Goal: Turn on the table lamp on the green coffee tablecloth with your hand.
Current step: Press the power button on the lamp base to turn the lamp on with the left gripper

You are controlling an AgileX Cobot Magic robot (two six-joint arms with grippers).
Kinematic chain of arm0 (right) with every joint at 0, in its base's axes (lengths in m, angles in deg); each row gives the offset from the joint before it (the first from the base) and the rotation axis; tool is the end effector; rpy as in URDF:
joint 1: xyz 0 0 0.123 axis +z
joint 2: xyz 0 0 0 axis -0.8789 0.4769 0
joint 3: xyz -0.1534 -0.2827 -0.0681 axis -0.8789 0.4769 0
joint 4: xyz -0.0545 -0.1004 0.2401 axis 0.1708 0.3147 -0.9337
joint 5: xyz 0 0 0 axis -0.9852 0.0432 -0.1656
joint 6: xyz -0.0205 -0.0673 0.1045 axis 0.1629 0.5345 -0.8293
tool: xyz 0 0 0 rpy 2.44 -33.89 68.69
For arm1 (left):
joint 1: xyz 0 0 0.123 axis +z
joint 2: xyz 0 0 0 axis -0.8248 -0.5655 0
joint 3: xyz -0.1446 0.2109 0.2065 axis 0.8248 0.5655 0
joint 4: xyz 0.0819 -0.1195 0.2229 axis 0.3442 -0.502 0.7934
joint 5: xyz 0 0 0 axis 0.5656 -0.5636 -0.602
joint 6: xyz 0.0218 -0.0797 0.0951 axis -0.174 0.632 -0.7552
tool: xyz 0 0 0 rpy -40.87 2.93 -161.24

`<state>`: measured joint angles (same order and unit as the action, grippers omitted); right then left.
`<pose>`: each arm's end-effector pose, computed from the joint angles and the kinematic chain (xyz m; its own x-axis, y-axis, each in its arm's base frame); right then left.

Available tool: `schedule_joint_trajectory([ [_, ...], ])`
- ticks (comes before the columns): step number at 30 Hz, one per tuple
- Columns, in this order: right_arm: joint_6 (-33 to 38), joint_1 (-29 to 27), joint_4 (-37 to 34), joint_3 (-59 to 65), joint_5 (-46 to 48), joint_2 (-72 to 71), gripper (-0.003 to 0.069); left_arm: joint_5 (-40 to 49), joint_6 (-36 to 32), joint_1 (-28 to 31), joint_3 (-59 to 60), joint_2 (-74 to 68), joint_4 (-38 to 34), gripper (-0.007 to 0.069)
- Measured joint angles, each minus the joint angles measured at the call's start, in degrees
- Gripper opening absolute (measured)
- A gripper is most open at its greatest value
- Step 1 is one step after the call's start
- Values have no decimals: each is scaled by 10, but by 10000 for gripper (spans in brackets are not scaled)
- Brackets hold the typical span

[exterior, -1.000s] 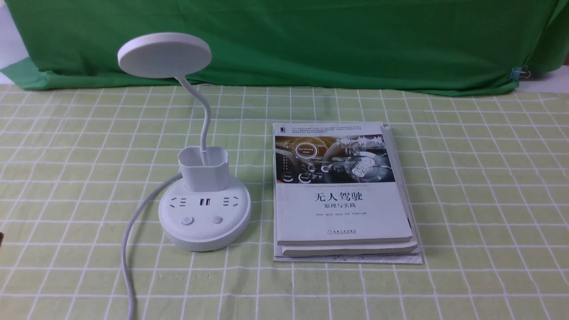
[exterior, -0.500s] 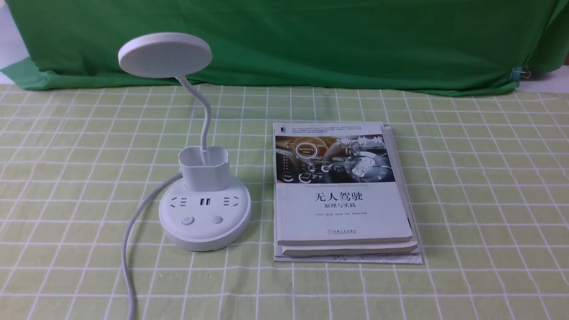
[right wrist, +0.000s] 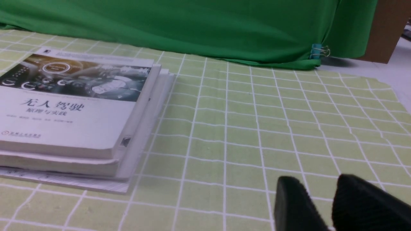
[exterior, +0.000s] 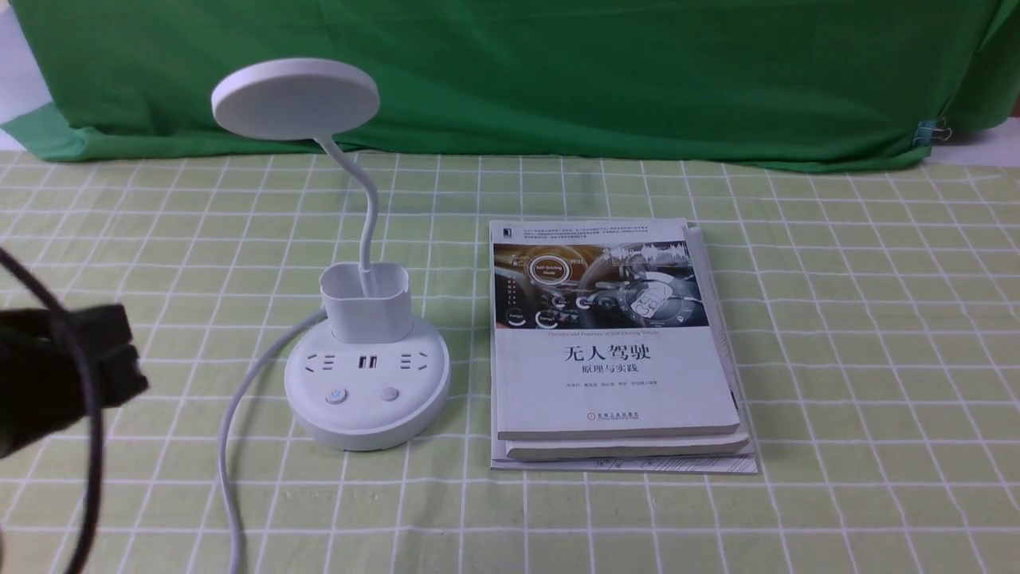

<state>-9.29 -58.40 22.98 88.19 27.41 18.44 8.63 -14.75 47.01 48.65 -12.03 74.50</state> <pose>0.0603 0.0056 0.1811 -0.1466 -0.1322 -0.9803 -0.0914 0.9886 -0.1196 0.1654 -0.0305 0.2997 -0.5080 -0.1100 -0.8543 0.0945 0.9787 -0.1822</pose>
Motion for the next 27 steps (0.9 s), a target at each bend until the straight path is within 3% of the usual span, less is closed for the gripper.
schedule_joint_trajectory([
  [3,0,0,0,0,0,0,244,46,-23,0,-13,-102,-26,19],
  [7,-1,0,0,0,0,0,244,116,-140,0,-71,-207,-86,19],
  [11,-1,0,0,0,0,0,244,163,-211,0,-146,-302,-116,19],
  [17,-1,0,0,0,0,0,244,180,-229,-11,-206,-396,-118,19],
  [22,0,0,0,0,0,0,243,186,-241,-88,-242,-473,-112,18],
  [27,0,0,0,0,0,0,242,154,-222,-103,-278,-507,-103,18],
])
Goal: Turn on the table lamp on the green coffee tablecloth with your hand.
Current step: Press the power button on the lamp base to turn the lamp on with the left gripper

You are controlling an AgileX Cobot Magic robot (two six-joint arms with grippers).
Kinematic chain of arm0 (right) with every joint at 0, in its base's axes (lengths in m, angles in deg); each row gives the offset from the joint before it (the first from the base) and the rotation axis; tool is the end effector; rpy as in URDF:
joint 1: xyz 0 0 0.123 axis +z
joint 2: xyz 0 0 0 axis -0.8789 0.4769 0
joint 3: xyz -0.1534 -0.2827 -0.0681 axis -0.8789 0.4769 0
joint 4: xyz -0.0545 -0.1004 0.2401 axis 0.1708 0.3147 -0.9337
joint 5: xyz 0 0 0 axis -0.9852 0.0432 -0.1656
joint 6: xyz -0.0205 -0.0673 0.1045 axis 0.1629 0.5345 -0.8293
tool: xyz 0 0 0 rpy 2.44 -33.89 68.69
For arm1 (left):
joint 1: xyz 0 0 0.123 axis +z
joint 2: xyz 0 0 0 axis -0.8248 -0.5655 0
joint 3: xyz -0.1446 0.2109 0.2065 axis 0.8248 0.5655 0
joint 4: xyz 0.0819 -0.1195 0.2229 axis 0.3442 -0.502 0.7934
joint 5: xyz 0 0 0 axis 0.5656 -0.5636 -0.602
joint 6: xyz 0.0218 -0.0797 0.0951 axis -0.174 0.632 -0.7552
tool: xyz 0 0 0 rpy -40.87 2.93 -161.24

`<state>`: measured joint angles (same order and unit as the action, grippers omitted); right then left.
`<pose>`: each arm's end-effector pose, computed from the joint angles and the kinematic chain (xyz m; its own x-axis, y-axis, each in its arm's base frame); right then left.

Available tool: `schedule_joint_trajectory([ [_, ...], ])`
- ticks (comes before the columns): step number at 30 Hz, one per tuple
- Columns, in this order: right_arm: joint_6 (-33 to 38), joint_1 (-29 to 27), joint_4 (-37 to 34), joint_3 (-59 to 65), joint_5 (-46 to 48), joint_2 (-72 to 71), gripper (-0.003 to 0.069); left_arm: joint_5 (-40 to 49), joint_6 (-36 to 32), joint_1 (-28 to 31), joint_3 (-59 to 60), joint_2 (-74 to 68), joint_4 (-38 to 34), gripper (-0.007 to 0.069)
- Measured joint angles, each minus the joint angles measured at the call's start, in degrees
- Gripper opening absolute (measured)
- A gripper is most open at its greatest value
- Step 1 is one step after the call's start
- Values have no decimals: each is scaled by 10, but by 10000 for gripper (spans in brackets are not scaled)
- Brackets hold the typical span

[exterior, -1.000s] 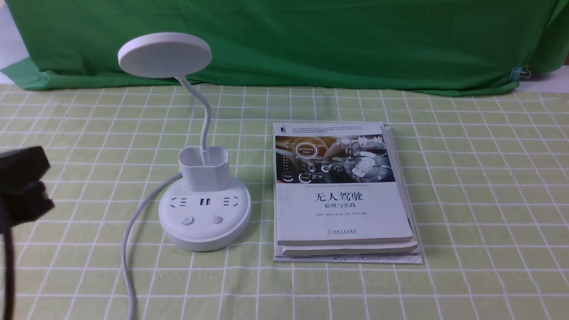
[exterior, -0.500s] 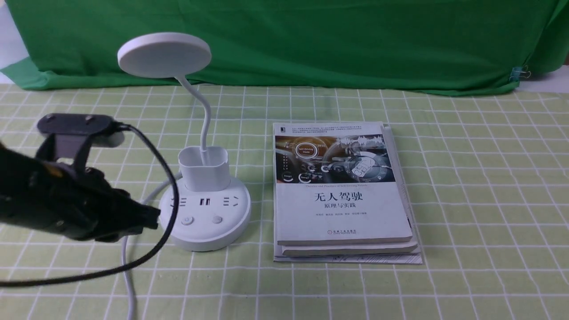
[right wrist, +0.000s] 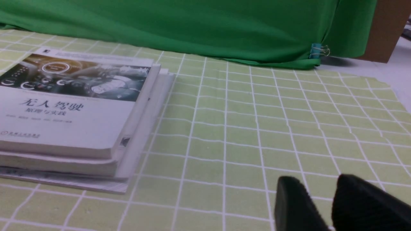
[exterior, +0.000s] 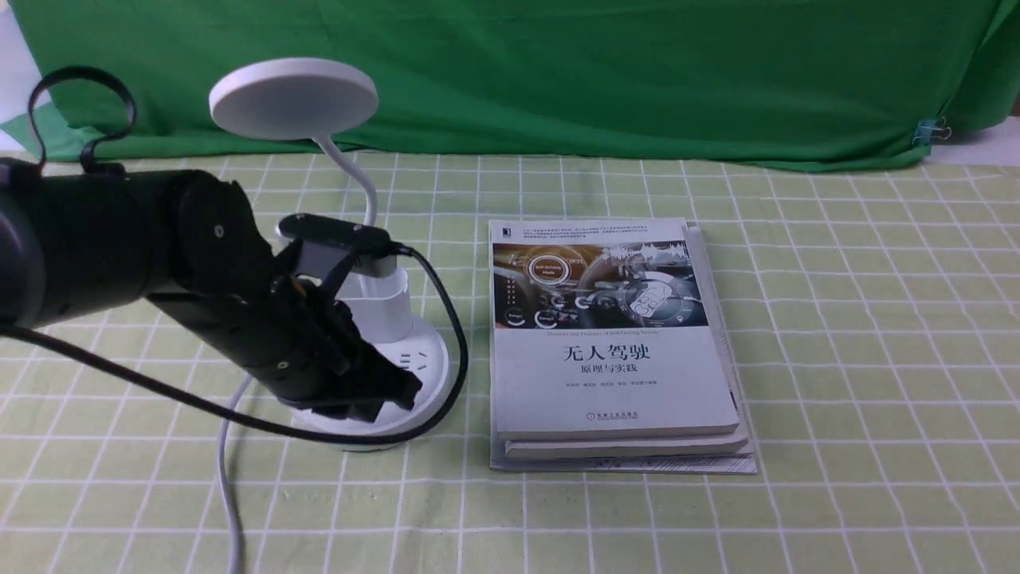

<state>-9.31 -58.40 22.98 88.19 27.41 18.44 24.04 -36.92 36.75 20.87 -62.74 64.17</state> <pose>0.0603 0.0056 0.1811 -0.1467 -0.1318 -0.9804 -0.0914 0.9886 -0.1193 0.3275 -0.1353 0.2121 -0.8384 0.3581 -0.4110 0.4441 0.8859 -0.1342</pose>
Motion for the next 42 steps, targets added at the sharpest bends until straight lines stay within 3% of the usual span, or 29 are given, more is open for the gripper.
schedule_joint_trajectory([
  [8,0,0,0,0,0,0,242,-138,30,0,-14,-12,44,18],
  [24,0,0,0,0,0,0,242,-58,27,-7,-4,-16,9,18],
  [36,0,0,0,0,0,0,242,-159,16,-32,29,-10,30,18],
  [42,0,0,0,0,0,0,242,-150,19,-29,29,-27,33,18],
])
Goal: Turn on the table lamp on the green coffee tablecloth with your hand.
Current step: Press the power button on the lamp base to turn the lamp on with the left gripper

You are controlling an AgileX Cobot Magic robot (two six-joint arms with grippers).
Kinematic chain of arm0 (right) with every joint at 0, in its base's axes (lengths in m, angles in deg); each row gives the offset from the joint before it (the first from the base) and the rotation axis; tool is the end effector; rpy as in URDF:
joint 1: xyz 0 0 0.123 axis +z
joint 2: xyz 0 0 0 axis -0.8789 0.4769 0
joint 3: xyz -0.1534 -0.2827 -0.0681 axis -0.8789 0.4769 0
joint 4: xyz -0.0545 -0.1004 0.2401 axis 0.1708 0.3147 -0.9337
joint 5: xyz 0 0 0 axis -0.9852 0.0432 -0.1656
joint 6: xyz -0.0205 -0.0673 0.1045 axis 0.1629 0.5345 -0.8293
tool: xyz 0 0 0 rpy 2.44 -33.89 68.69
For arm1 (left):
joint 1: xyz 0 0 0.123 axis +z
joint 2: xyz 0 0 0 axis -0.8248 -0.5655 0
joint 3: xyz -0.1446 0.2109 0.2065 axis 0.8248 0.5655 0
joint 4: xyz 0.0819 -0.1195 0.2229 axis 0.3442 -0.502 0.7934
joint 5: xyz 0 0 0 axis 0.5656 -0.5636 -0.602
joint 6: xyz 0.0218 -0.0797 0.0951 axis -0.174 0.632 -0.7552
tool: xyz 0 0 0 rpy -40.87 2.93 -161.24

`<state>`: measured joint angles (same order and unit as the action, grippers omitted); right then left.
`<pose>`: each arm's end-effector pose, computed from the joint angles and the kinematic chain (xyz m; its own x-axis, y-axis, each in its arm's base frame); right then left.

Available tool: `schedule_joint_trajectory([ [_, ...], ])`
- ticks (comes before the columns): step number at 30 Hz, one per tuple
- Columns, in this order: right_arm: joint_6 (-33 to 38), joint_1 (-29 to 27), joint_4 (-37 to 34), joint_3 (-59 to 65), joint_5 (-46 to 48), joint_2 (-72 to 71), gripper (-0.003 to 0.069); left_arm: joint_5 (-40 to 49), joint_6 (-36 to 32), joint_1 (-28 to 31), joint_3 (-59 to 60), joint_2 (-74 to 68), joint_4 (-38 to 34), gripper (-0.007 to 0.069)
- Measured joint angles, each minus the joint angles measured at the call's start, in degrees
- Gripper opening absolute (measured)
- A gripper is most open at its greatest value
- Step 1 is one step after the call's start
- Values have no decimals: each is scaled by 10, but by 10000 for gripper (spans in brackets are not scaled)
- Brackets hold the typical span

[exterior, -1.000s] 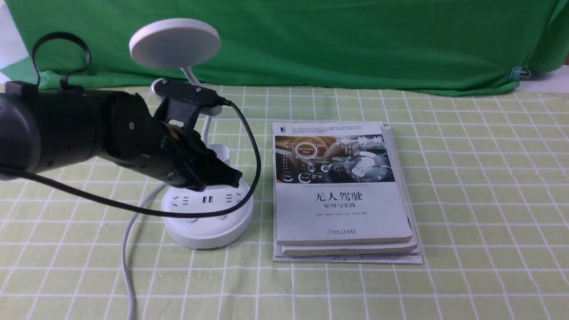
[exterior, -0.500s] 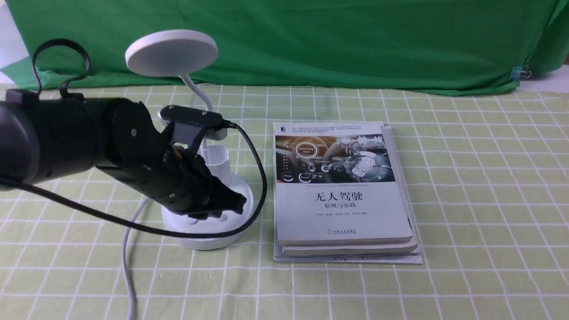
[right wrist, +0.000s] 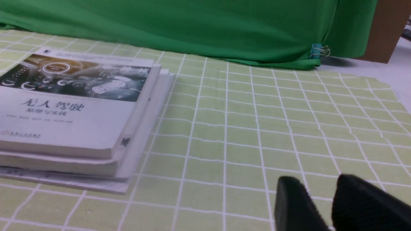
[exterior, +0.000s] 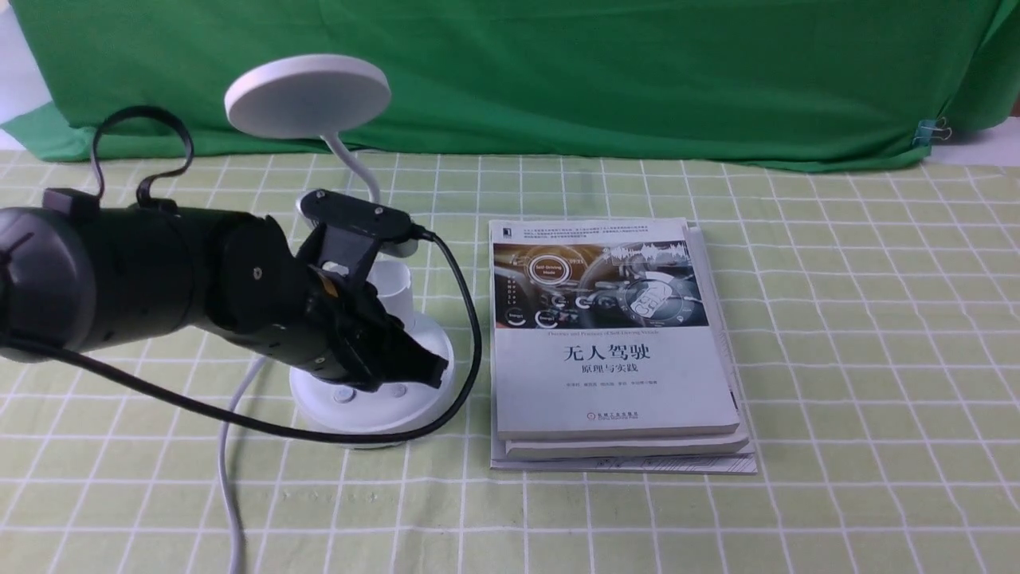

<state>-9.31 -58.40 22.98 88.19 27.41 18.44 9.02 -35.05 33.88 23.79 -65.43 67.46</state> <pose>0.0603 0.0056 0.1811 -0.1467 -0.1318 -0.9804 -0.0914 0.9886 -0.1193 0.3428 -0.1484 0.1935 -0.7615 0.3608 -0.5384 0.4542 0.8897 -0.0461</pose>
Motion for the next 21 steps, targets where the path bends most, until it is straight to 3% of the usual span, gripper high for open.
schedule_joint_trajectory([
  [21,0,0,0,0,0,0,242,1,2,0,-2,-31,0,18],
])
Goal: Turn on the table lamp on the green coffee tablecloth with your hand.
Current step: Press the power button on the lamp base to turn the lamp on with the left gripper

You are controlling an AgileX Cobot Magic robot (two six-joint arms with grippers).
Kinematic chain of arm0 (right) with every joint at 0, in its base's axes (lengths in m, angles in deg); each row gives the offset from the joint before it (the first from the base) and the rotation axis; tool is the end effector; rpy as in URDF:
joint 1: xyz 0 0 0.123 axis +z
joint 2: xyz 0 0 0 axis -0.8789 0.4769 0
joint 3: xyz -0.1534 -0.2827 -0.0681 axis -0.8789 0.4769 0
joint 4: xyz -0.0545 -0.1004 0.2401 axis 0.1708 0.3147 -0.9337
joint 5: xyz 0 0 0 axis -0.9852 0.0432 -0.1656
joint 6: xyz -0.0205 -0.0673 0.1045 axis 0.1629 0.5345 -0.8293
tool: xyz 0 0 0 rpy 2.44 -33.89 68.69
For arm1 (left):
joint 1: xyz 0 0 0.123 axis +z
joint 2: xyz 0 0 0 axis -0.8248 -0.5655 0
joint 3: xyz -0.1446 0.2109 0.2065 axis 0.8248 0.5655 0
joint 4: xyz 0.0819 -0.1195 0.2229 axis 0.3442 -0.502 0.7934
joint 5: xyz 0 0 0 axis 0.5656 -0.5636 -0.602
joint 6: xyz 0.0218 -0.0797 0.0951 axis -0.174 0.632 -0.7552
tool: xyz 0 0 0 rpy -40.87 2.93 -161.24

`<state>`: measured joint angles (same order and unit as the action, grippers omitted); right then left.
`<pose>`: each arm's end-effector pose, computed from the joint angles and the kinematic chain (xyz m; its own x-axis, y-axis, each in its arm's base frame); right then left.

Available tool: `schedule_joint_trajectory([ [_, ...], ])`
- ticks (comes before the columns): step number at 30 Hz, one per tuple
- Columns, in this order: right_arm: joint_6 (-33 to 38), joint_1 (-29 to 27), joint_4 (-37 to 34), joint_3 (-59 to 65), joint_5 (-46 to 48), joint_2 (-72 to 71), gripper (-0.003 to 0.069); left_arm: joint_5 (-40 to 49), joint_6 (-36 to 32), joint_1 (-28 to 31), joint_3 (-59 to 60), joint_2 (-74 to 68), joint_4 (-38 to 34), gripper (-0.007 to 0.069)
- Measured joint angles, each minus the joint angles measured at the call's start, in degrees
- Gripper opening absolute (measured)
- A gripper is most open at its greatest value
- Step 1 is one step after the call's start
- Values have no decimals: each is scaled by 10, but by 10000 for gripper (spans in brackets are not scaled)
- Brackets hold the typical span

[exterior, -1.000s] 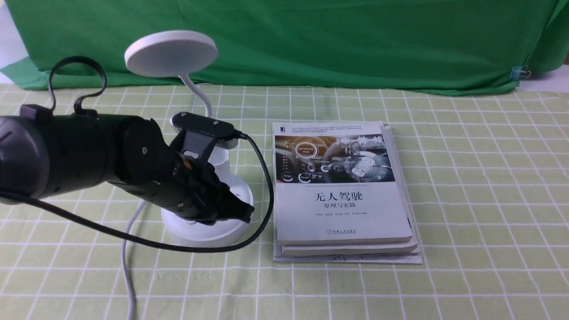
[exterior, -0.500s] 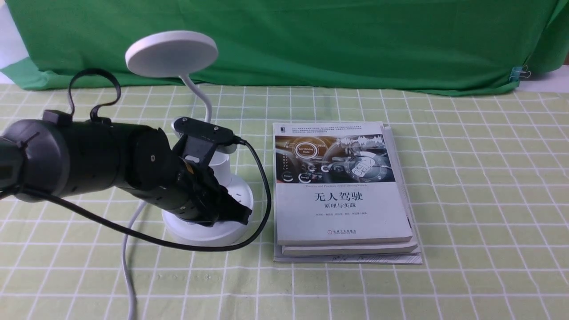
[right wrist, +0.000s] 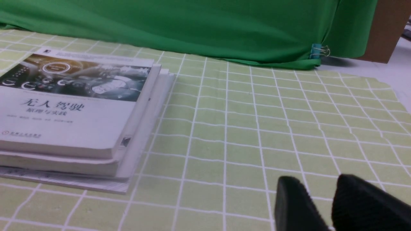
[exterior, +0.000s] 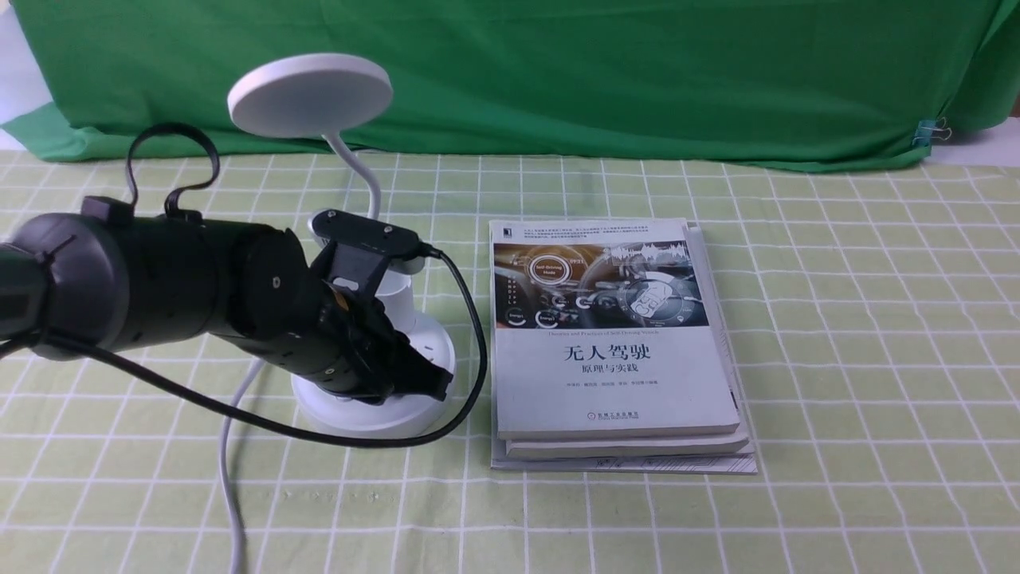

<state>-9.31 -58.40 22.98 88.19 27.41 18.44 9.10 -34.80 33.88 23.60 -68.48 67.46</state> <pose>0.0603 0.0056 0.1811 -0.1467 -0.1318 -0.9804 -0.0914 0.9886 -0.1193 0.3464 -0.1499 0.1744 -0.7880 0.3668 -0.4944 0.4487 0.8921 -0.0532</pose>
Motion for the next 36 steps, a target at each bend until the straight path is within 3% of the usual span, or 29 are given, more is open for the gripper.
schedule_joint_trajectory([
  [13,0,0,0,0,0,0,244,-26,5,0,22,-3,5,18],
  [21,0,0,0,0,0,0,244,-33,86,-7,22,-3,114,18],
  [29,0,0,0,0,0,0,244,-36,108,-23,22,-2,149,18],
  [36,0,0,0,0,0,0,242,37,142,-29,35,47,160,18],
])
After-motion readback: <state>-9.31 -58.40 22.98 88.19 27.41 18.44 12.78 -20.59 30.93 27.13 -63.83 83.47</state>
